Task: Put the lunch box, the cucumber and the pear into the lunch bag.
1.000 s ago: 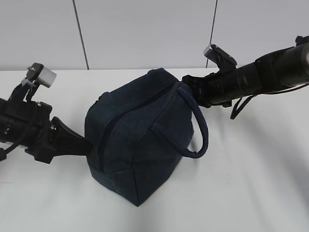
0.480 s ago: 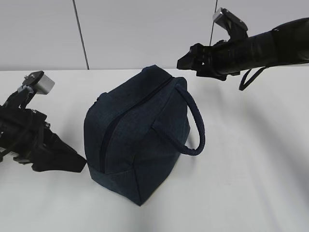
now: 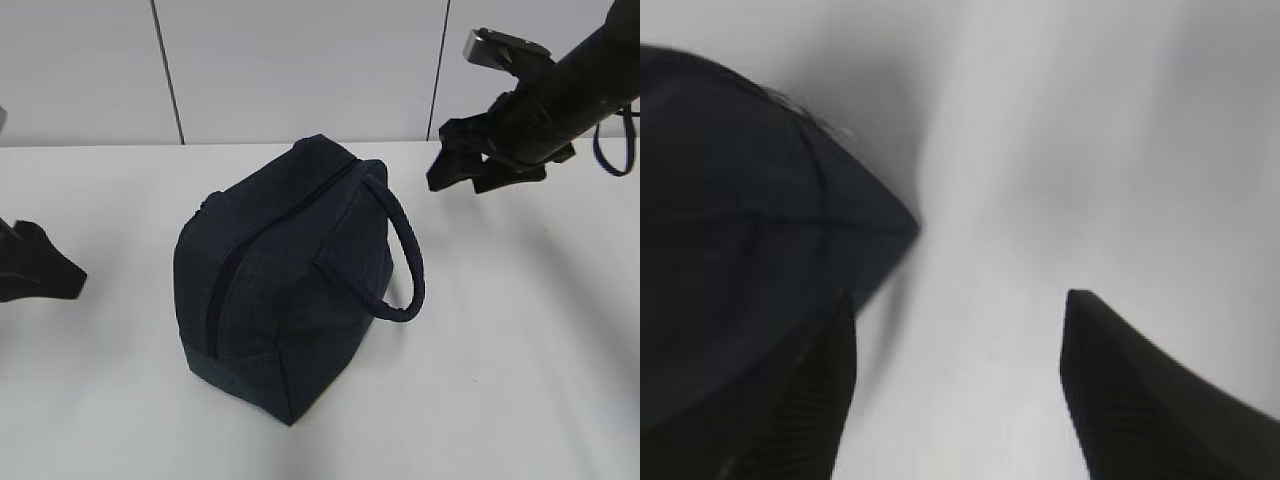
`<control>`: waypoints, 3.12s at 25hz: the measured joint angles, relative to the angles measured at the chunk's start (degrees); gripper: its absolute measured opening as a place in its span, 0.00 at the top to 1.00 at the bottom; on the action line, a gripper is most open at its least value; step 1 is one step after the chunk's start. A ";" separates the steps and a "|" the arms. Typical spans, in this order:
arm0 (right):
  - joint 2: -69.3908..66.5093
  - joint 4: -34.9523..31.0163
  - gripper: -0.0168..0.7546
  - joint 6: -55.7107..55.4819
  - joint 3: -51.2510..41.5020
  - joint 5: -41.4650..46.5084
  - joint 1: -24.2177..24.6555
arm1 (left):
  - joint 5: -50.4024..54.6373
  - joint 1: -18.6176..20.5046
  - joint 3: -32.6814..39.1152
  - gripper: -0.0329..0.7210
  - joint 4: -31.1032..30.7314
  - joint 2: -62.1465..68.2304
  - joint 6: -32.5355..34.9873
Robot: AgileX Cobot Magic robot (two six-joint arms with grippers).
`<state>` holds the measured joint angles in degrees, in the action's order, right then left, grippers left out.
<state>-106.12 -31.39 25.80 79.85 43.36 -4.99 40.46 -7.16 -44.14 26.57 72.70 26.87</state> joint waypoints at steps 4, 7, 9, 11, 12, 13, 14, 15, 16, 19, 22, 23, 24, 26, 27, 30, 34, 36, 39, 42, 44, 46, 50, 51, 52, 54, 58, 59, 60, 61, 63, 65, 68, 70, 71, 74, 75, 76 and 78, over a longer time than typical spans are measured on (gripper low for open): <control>5.20 15.55 0.35 -14.53 -5.81 3.25 0.09 | -0.32 0.00 0.06 0.52 -7.71 -6.62 -9.53; 11.77 18.62 0.35 -18.15 -13.72 3.25 0.09 | 1.54 0.00 0.70 0.53 -10.50 -10.69 -12.58; 18.52 19.70 0.35 -19.11 -21.54 2.64 0.09 | 3.13 0.00 1.69 0.53 -11.60 -13.74 -14.02; 24.52 21.86 0.35 -20.41 -27.90 2.54 0.09 | 4.69 0.00 3.07 0.53 -12.74 -17.17 -15.09; 27.57 23.36 0.35 -21.32 -30.46 2.54 0.09 | 5.76 0.00 3.81 0.53 -13.10 -19.24 -15.21; 31.28 25.01 0.36 -22.11 -32.73 2.88 0.09 | 6.94 0.00 4.35 0.53 -13.33 -21.29 -15.52; 35.55 26.43 0.36 -22.88 -35.78 3.82 0.09 | 8.29 0.00 4.88 0.53 -13.76 -23.05 -16.02; 38.55 27.17 0.36 -23.15 -37.39 4.74 0.09 | 9.51 0.00 5.24 0.53 -14.21 -25.17 -16.47; 42.13 27.86 0.36 -23.43 -38.77 6.09 0.09 | 11.06 0.00 5.36 0.53 -14.88 -27.19 -17.09; 53.39 28.90 0.35 -25.80 -42.48 10.85 0.09 | 14.99 0.00 5.50 0.56 -16.72 -32.40 -20.19; 63.52 29.84 0.36 -28.52 -44.58 14.22 0.09 | 18.19 0.00 5.50 0.58 -17.67 -37.24 -21.24; 67.77 30.27 0.36 -29.36 -44.92 15.31 0.09 | 19.11 0.00 5.50 0.59 -18.19 -39.05 -21.53; 70.70 30.83 0.36 -29.60 -45.44 15.75 0.09 | 20.04 0.00 5.50 0.59 -19.11 -40.89 -22.10; 76.80 31.39 0.36 -30.02 -46.43 16.84 0.09 | 21.29 0.00 5.85 0.59 -21.08 -44.11 -23.11; 79.08 31.74 0.36 -30.02 -47.15 17.42 0.09 | 21.60 0.00 6.44 0.59 -22.11 -45.81 -23.53; 85.53 33.72 0.36 -30.02 -49.77 19.65 0.09 | 22.25 0.00 9.85 0.60 -23.97 -51.18 -23.98; 94.72 36.04 0.37 -29.63 -50.97 21.99 0.09 | 23.31 0.00 13.44 0.60 -25.35 -59.76 -23.99; 99.16 36.18 0.38 -29.01 -51.07 22.15 0.09 | 23.20 0.00 13.70 0.60 -25.79 -63.94 -23.99; 105.67 36.42 0.39 -27.87 -51.08 22.15 0.09 | 23.20 0.00 13.71 0.60 -26.57 -70.21 -23.99; 107.14 36.42 0.40 -26.80 -51.34 22.19 0.09 | 23.43 0.00 13.62 0.60 -26.57 -73.30 -23.99; 107.13 36.03 0.40 -25.80 -51.34 22.29 0.09 | 23.51 0.00 13.68 0.60 -27.06 -73.43 -23.99; 107.13 35.99 0.40 -25.80 -51.36 22.29 0.09 | 23.51 0.00 13.68 0.60 -27.06 -73.50 -23.99; 107.13 35.77 0.40 -25.80 -51.36 22.29 0.09 | 23.51 0.00 13.68 0.60 -26.95 -73.50 -23.99; 107.17 35.77 0.40 -25.80 -51.36 22.29 0.09 | 23.51 0.00 13.68 0.60 -26.95 -73.50 -23.99; 107.17 35.77 0.40 -25.80 -51.36 22.29 0.09 | 23.51 0.00 13.68 0.60 -26.95 -73.50 -23.99; 107.17 35.77 0.40 -25.80 -51.36 22.29 0.09 | 23.51 0.00 13.68 0.60 -26.95 -73.50 -23.99; 107.17 35.77 0.40 -25.80 -51.36 22.29 0.09 | 23.51 0.00 13.68 0.60 -26.94 -73.50 -23.99; 107.17 35.77 0.40 -25.80 -51.36 22.29 0.09 | 23.51 0.00 13.68 0.60 -26.94 -73.50 -23.99; 107.17 35.77 0.40 -25.80 -51.36 22.29 0.09 | 23.51 0.00 13.68 0.60 -26.94 -73.50 -23.99; 107.17 35.77 0.40 -25.80 -51.36 22.29 0.09 | 23.51 0.00 13.68 0.60 -26.94 -73.50 -23.99; 107.17 35.77 0.40 -25.80 -51.46 22.29 0.33 | 23.51 0.24 13.72 0.60 -26.94 -73.50 -23.99; 107.17 35.77 0.40 -25.80 -51.46 22.29 0.93 | 23.51 1.46 13.72 0.60 -26.57 -73.50 -23.99; 107.17 35.77 0.40 -25.80 -51.46 22.29 2.80 | 23.51 3.11 13.72 0.60 -26.57 -73.50 -23.99; 107.17 35.77 0.40 -25.80 -51.46 22.29 3.59 | 23.51 3.28 13.72 0.60 -26.88 -73.50 -23.99; 107.17 35.77 0.40 -25.80 -51.46 22.29 3.72 | 23.51 3.34 13.72 0.60 -26.88 -73.50 -23.99; 107.17 35.77 0.40 -25.80 -51.46 22.29 3.84 | 23.51 3.34 13.72 0.60 -26.57 -73.50 -23.99; 107.17 35.77 0.40 -25.80 -51.46 22.29 3.84 | 23.51 3.34 13.72 0.60 -26.57 -73.50 -23.99; 107.17 35.77 0.40 -25.80 -51.46 22.29 3.84 | 23.51 3.34 13.72 0.60 -26.57 -73.50 -23.99; 107.17 35.77 0.40 -25.80 -51.46 22.29 3.84 | 23.51 3.34 13.72 0.60 -26.57 -73.50 -23.99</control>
<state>1.06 4.38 0.00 28.38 65.65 -1.15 63.97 -3.82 -30.42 0.00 -0.80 2.87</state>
